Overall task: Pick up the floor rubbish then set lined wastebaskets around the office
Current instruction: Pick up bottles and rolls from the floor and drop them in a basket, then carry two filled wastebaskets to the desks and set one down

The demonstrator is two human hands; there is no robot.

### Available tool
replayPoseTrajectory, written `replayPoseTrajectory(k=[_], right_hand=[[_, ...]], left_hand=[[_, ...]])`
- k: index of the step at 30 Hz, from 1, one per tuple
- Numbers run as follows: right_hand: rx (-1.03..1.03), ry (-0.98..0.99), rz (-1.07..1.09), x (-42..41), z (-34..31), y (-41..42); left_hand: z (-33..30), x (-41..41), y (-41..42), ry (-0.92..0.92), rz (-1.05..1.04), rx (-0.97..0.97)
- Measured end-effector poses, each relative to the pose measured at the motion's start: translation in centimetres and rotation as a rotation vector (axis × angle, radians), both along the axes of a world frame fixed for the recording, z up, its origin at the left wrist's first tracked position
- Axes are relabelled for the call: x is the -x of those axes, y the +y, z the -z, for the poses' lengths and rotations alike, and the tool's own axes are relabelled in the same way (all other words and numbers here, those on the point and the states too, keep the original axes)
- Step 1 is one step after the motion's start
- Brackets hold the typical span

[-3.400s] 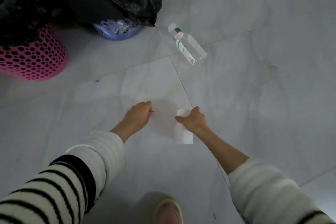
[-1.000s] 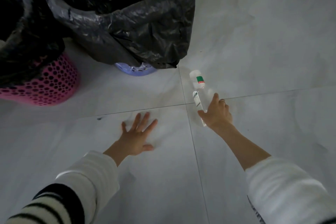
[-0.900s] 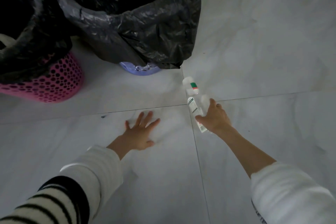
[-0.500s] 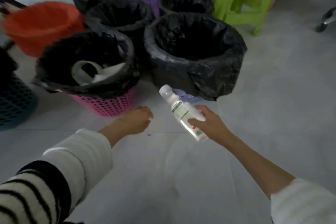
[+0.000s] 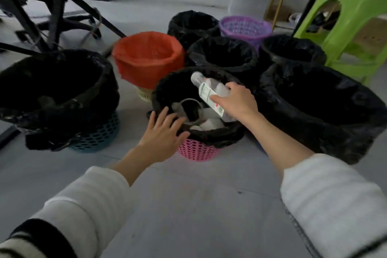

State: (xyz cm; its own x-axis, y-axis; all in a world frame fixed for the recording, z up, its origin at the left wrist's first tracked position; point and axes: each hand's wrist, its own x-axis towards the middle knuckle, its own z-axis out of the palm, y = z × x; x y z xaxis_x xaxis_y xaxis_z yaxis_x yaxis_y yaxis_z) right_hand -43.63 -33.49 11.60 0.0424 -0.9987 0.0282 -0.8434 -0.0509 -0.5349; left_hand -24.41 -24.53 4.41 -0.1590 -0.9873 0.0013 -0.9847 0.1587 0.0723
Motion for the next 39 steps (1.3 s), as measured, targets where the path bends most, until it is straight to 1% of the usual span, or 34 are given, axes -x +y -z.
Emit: replayPoseTrajectory(k=[2, 4, 7, 8, 10, 12, 14, 16, 17, 18, 19, 20, 21, 22, 23, 24, 25, 26, 27, 28, 29, 30, 32, 35, 37, 39], right_hand=[[-0.031, 0.141, 0.013, -2.0, 1.2, -1.1], [-0.068, 0.226, 0.016, -3.2, 2.7, -1.1], [-0.077, 0.416, -0.101, -3.5, 5.0, 0.1], [-0.082, 0.435, -0.132, -3.4, 5.5, 0.3], [-0.086, 0.386, -0.126, -3.4, 5.6, 1.0], [-0.014, 0.275, -0.116, -3.6, 5.1, 2.0], [0.149, 0.179, -0.134, -4.2, 4.2, 4.0], [0.327, 0.101, -0.152, -5.3, 3.7, 6.7], [0.382, 0.066, -0.158, -6.0, 3.6, 8.1], [0.391, 0.042, -0.166, -6.9, 3.6, 9.3], [0.351, 0.009, -0.17, -7.8, 3.7, 10.4], [0.265, -0.057, -0.156, -8.9, 3.9, 11.4], [0.128, -0.168, -0.114, -10.1, 4.0, 12.2], [-0.035, -0.34, -0.021, -11.2, 4.1, 12.7], [-0.216, -0.562, 0.126, -11.9, 4.0, 13.0], [-0.399, -0.802, 0.293, -12.5, 3.9, 13.0], [-0.539, -1.01, 0.432, -12.9, 3.7, 12.8], [-0.626, -1.159, 0.524, -12.6, 3.5, 12.2], [-0.671, -1.269, 0.58, -12.5, 3.5, 11.5], [-0.685, -1.365, 0.622, -12.2, 3.4, 10.6], [-0.673, -1.462, 0.664, -11.7, 3.4, 9.8], [-0.655, -1.548, 0.708, -11.3, 3.3, 9.1], [-0.635, -1.671, 0.803, -10.7, 3.5, 8.1], [-0.652, -1.625, 0.821, -10.8, 4.1, 7.4], [-0.639, -1.653, 0.809, -10.8, 4.5, 7.3], [-0.643, -1.682, 0.837, -11.1, 4.4, 7.5]], left_hand=[[0.2, -0.3, 0.0, 0.005, 0.038, 0.0], [0.2, -0.6, 0.0, 0.007, 0.048, -0.027], [-0.1, -0.5, 0.0, 0.025, 0.066, -0.037], [-0.3, -0.6, -0.1, 0.043, 0.068, -0.054], [-0.7, -1.1, -0.2, 0.075, 0.075, -0.102], [-1.0, -1.6, 0.2, 0.088, 0.093, -0.136], [-1.3, -2.4, 0.9, 0.11, 0.108, -0.139], [-1.6, -3.6, 2.0, 0.185, 0.097, -0.14], [-1.5, -4.4, 2.7, 0.225, 0.082, -0.127], [-1.6, -5.3, 3.4, 0.268, 0.064, -0.097], [-1.5, -6.3, 4.1, 0.315, 0.033, -0.058], [-1.4, -7.3, 4.7, 0.371, -0.013, -0.021], [-1.2, -8.6, 5.3, 0.441, -0.093, 0.004], [-1.2, -9.8, 5.7, 0.532, -0.206, 0.034], [-1.3, -10.8, 5.9, 0.645, -0.351, 0.075], [-1.5, -12.0, 6.0, 0.806, -0.517, 0.136], [-1.8, -13.4, 6.1, 1.041, -0.69, 0.192], [-2.2, -14.6, 5.9, 1.323, -0.847, 0.203], [-2.5, -16.0, 5.6, 1.606, -0.963, 0.172], [-2.7, -17.5, 5.4, 1.833, -1.026, 0.094], [-2.9, -18.8, 5.0, 1.974, -1.051, 0.01], [-3.1, -19.8, 4.5, 2.068, -1.057, -0.061], [-3.6, -21.2, 3.1, 2.166, -1.089, -0.137], [-3.9, -22.0, 1.2, 2.218, -1.175, -0.121], [-4.5, -21.6, 0.8, 2.298, -1.201, -0.069], [-5.7, -21.1, 1.3, 2.403, -1.279, 0.006]])
